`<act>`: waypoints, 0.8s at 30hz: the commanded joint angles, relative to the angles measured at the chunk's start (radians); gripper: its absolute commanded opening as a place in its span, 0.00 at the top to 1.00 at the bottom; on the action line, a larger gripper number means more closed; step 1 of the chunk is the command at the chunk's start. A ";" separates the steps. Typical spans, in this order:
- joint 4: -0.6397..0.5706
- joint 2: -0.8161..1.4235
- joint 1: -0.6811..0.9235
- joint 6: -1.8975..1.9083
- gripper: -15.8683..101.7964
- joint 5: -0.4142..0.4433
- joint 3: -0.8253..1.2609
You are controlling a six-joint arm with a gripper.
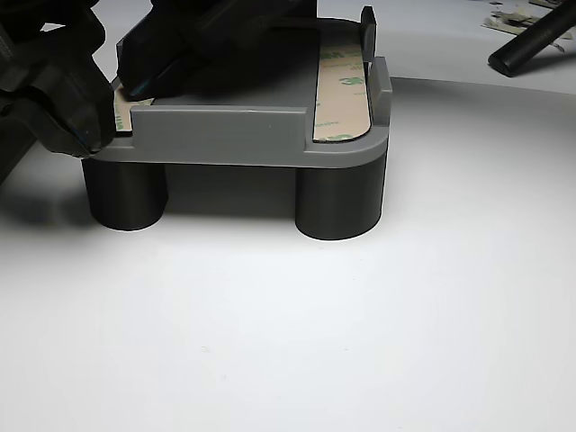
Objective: Peel off protective film from adhesive tape.
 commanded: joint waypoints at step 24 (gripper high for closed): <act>0.002 0.015 0.003 0.006 0.96 -0.002 -0.046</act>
